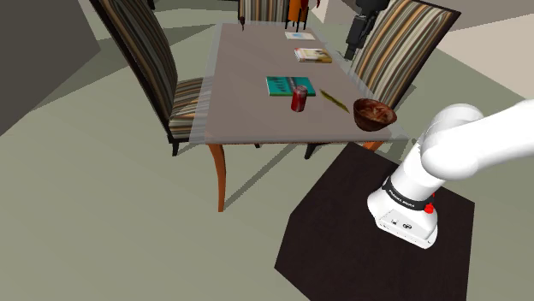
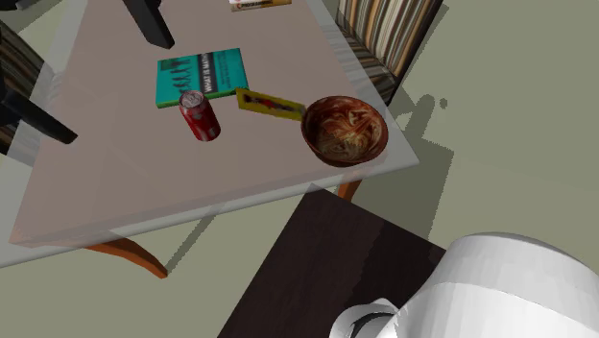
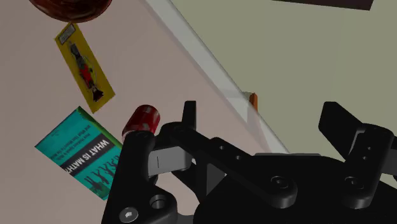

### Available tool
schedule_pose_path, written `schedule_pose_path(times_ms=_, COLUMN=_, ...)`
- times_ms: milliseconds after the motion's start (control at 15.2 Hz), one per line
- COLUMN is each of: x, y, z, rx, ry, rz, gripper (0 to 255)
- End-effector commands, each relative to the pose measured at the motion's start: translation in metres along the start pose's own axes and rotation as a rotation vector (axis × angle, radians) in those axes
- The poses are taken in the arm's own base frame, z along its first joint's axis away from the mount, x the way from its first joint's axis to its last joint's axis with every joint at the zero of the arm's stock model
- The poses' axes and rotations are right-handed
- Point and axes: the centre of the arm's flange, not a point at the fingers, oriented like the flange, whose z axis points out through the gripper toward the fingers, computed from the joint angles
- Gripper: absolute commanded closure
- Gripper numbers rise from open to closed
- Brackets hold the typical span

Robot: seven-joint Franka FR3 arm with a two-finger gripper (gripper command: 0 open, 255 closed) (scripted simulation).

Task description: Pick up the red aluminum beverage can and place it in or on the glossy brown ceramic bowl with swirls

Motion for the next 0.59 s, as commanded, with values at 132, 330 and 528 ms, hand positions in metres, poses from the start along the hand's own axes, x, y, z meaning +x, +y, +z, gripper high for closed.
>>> schedule_pose_path(times_ms=132, x=0.015, y=0.013, z=0.018, rx=0.003, ry=-0.001, rz=0.001, gripper=0)
schedule_pose_path(times_ms=330, x=0.036, y=0.033, z=0.045, rx=0.007, ry=-0.002, rz=0.002, gripper=0)
schedule_pose_path(times_ms=528, x=0.058, y=0.052, z=0.073, rx=0.01, ry=-0.004, rz=0.003, gripper=0)
